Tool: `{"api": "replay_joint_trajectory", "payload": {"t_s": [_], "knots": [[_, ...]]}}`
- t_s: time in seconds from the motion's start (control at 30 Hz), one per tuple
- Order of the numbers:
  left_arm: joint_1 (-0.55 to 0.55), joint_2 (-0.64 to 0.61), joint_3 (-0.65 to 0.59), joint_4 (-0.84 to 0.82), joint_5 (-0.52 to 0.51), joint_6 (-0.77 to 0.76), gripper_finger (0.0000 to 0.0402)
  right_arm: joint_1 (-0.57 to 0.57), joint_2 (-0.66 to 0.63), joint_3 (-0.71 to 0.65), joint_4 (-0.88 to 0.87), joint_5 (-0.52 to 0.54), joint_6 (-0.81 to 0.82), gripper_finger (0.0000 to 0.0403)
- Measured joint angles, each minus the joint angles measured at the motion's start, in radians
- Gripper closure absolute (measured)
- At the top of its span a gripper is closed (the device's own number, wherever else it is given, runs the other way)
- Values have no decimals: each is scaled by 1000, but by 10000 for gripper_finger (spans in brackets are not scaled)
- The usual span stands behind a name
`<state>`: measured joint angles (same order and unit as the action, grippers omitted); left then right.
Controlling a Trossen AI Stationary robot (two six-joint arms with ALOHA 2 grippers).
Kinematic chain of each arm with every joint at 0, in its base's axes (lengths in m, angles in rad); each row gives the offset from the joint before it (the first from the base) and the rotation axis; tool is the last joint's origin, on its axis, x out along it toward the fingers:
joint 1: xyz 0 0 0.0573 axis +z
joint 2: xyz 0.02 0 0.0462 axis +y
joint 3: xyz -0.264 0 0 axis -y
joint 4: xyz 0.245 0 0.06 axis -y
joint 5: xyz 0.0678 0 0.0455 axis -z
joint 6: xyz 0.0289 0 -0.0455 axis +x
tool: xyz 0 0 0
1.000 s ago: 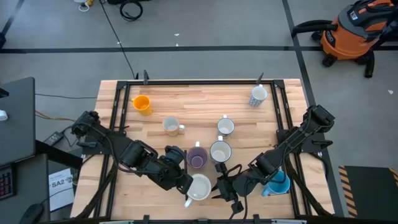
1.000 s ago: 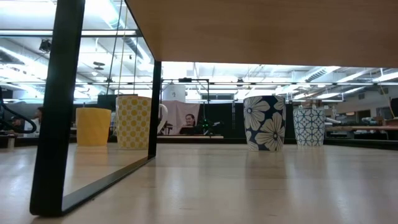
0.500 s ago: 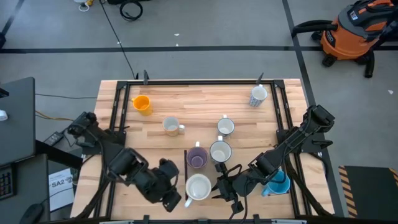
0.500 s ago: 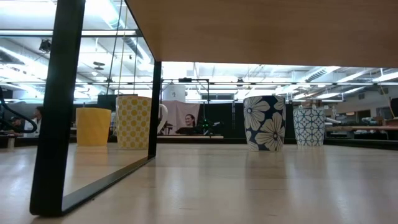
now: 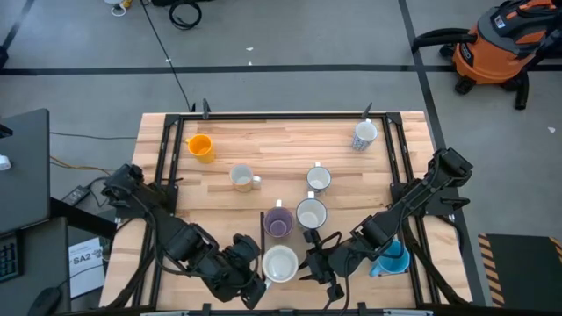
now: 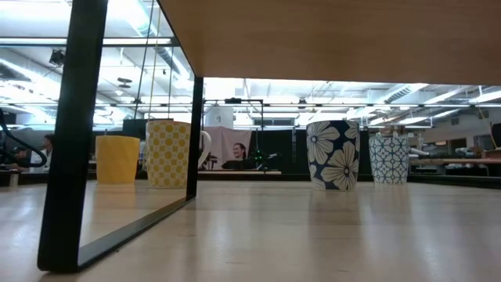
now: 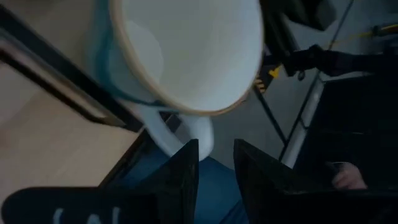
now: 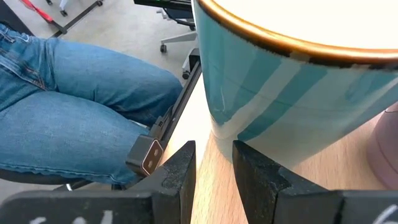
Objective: Place coffee mugs
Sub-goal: Put the green blue mug on the shelf
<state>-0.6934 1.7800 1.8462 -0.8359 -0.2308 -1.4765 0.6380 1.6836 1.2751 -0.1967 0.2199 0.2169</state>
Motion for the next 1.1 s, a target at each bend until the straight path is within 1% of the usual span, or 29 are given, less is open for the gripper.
{"api": "replay_joint_trajectory", "payload": {"t_s": [0.5,0.6,0.8,1.1], "knots": [[23,6,0,-12,-21,7,294,0,0,0,0,-3,-2,291],[22,6,0,-17,-50,7,294,0,0,0,-1,-3,-3,291],[25,6,0,-43,-73,7,294,0,0,0,0,-3,-2,291],[23,6,0,-54,-64,4,294,-1,-1,0,0,-3,-3,291]]}}
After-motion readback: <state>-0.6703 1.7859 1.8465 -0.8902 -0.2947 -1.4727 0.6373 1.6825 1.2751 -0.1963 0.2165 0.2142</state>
